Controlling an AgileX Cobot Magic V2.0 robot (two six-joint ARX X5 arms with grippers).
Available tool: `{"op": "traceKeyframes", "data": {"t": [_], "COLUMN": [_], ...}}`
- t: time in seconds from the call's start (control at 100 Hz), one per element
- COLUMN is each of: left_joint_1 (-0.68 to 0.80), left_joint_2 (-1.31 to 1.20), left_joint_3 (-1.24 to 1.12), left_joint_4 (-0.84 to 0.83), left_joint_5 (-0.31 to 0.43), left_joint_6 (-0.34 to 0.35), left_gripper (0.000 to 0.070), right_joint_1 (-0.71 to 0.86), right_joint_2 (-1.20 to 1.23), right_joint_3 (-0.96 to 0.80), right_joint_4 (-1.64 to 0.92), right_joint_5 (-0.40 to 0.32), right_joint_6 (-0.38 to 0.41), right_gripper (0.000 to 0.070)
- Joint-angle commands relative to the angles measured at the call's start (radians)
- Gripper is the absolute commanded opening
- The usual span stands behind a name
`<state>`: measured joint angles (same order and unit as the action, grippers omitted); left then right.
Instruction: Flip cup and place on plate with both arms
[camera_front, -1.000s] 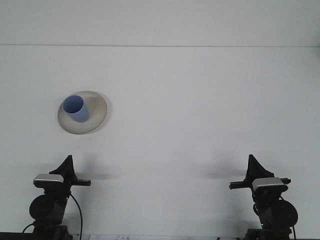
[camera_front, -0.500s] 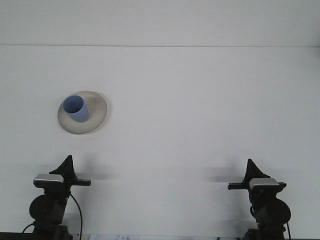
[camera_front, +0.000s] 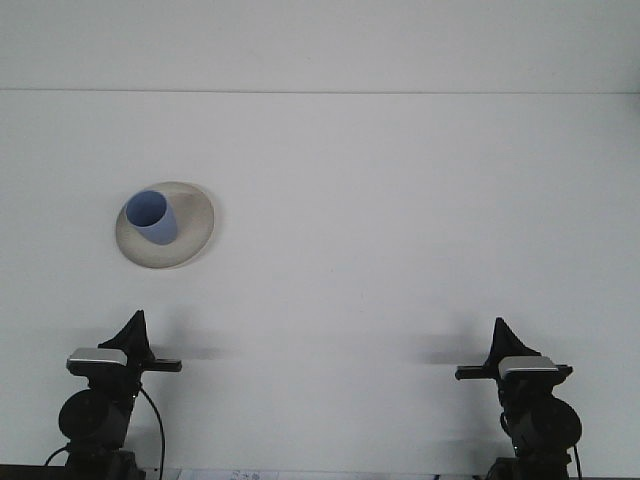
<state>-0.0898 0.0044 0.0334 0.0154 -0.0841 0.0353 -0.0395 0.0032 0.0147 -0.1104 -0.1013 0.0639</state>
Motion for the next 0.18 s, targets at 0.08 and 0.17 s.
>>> {"op": "traceKeyframes", "data": {"t": [0.08, 0.17], "left_joint_1": [0.0, 0.0], "left_joint_2": [-0.002, -0.002], "left_joint_3": [-0.019, -0.019], "left_joint_4": [0.013, 0.013], "left_joint_5": [-0.005, -0.005], "left_joint_6": [-0.001, -0.001], "left_gripper": [0.0012, 0.0012], "right_joint_1": [0.0, 0.0], "right_joint_2": [-0.002, -0.002], "right_joint_3": [-0.002, -0.002], "right_joint_4": [0.009, 0.009], "right_joint_5": [0.003, 0.003], "right_joint_6": [-0.004, -0.005], "right_gripper": [0.0007, 0.0007]}}
